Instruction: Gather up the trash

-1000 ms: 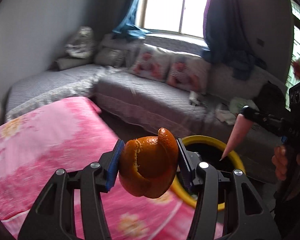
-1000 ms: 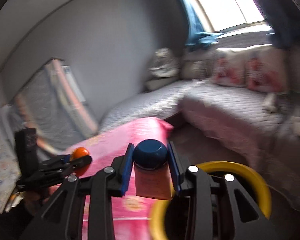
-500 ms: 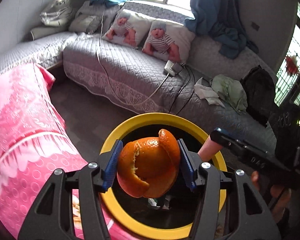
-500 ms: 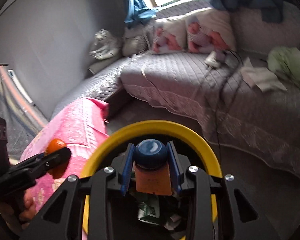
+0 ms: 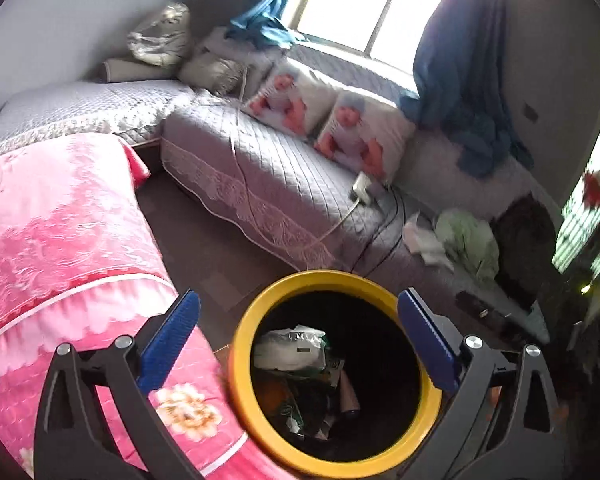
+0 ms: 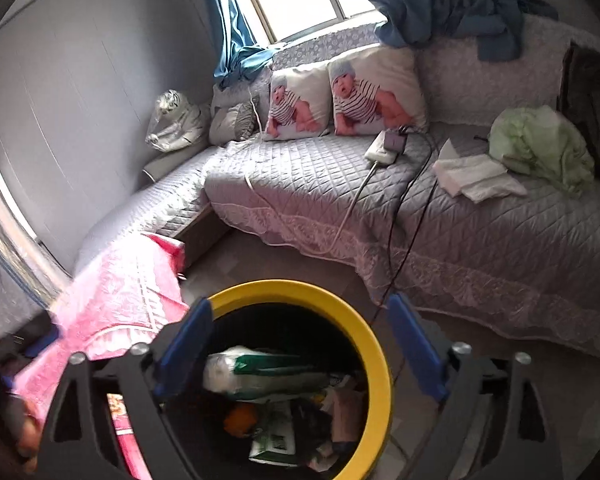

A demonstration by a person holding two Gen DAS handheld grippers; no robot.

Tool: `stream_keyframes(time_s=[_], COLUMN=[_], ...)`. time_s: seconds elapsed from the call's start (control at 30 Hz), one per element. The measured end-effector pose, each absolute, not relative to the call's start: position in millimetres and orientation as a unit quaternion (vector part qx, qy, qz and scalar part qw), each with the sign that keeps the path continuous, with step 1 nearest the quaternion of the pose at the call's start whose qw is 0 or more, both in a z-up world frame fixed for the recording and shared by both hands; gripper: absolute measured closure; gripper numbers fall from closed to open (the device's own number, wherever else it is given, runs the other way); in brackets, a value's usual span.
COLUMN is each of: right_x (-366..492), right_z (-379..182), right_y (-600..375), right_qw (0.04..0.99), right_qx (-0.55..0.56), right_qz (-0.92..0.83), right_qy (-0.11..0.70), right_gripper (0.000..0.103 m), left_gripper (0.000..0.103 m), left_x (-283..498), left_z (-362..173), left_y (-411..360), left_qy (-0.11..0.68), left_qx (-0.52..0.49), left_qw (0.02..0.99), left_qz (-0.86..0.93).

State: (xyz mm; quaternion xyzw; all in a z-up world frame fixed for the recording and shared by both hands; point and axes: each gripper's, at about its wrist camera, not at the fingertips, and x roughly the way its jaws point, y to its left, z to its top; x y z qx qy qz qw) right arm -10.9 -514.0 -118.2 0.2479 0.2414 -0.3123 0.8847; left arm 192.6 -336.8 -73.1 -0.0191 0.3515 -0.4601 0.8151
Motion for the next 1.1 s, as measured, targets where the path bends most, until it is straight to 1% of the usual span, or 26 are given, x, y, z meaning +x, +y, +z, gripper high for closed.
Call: stream_keyframes(time_s=[0.17, 0.23, 0.33, 0.43, 0.53, 0.67, 0.77, 0.87, 0.97, 1.1], right_x=[18.4, 31.3, 38.5, 40.7, 40.0, 35.0, 24.5, 12.9, -0.9, -18.1], right_z=[-126.4, -132.9, -129.5, -107.1, -71.4, -27.2, -0.9, 7.9, 4.6, -8.1], right_y=[-501.2, -495.7, -480.8, -450.1, -401.6, -338.8, -290.2, -254.2, -223.3, -192.6], right_qw=[0.875, 0.871, 0.875, 0.895, 0.924, 0.954, 0.974, 0.983, 0.988, 0.990], right_qx=[0.185, 0.180, 0.176, 0.169, 0.148, 0.100, 0.095, 0.076, 0.055, 0.034], right_qz=[-0.360, -0.362, -0.358, -0.329, -0.279, -0.226, -0.153, -0.119, -0.106, -0.112], right_qy=[0.267, 0.279, 0.275, 0.249, 0.215, 0.168, 0.136, 0.116, 0.098, 0.075], right_gripper=[0.007, 0.007, 0.007, 0.007, 0.007, 0.007, 0.007, 0.007, 0.007, 0.007], left_gripper=[0.008, 0.008, 0.008, 0.008, 0.008, 0.008, 0.008, 0.008, 0.008, 0.008], left_x=[198.0, 198.2, 195.0, 184.5, 168.5, 134.8, 100.5, 69.3, 42.9, 12.8], left_z=[-61.0, -58.7, -53.0, -37.6, -21.3, 6.5, 23.3, 29.0, 27.0, 16.9], left_y=[-281.6, -255.1, -217.5, -165.8, -120.0, -57.5, -19.6, 1.7, 11.0, 25.2], left_qy=[0.333, 0.325, 0.306, 0.265, 0.219, 0.162, 0.123, 0.102, 0.090, 0.082], left_qx=[-0.051, -0.056, -0.049, -0.042, -0.042, -0.041, -0.036, -0.022, -0.004, -0.024], left_qw=[0.833, 0.846, 0.870, 0.907, 0.935, 0.963, 0.977, 0.985, 0.992, 0.995], left_qz=[-0.439, -0.420, -0.382, -0.325, -0.275, -0.212, -0.172, -0.136, -0.092, -0.052])
